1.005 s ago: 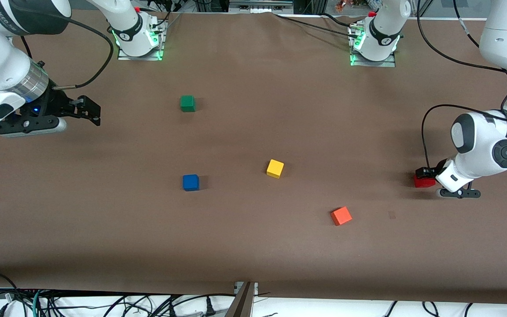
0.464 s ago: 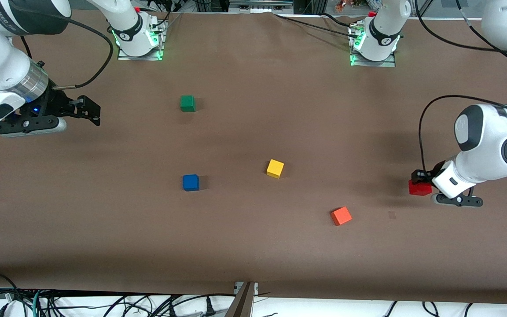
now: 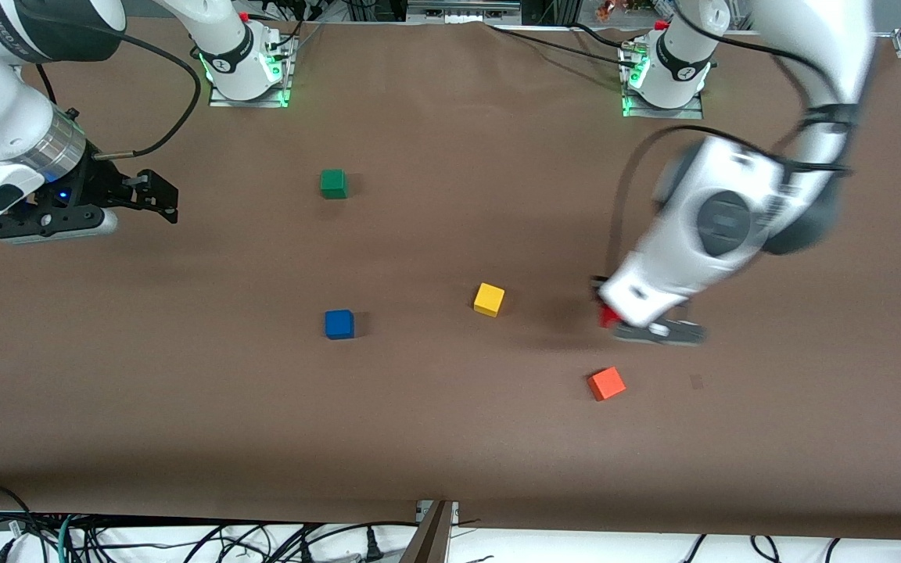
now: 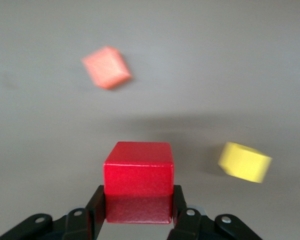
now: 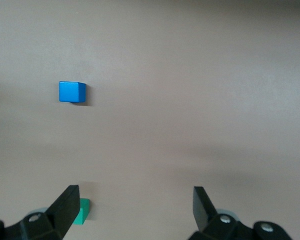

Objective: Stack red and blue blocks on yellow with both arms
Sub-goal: 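Lift the red cube with the left gripper and carry it over the yellow cube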

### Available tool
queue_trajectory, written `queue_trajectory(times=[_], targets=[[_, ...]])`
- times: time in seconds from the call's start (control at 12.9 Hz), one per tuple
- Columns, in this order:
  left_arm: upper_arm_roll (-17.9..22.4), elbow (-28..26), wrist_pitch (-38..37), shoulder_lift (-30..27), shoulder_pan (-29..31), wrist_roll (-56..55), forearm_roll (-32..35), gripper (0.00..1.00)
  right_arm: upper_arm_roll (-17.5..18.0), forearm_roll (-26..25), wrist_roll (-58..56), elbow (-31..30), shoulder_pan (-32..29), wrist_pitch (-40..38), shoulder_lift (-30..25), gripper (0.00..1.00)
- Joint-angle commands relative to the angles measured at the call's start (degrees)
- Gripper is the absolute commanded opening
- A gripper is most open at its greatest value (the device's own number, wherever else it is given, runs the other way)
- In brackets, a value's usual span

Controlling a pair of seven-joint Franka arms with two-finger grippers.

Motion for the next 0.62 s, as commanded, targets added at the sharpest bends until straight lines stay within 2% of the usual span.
queue_trajectory(times=[0.0,0.15,0.54], targets=[[1.2,7.6,-1.1,6.7,-7.5,-7.3,0.3,0.00,0.3,-0.4,-0.8,1.3,-0.4,-1.1,0.4,1.00],[1.2,8.2,-0.3,8.7,-11.4,-7.2,0.4,0.00,0.3,-0.4,-0.9,1.3,-0.4,-1.1,0.4,1.00],[1.2,7.4,3.5,11.1,-16.3,-6.9,1.4,0.00,0.3,-0.4,-0.9,1.3,-0.4,-1.1,0.4,1.00]])
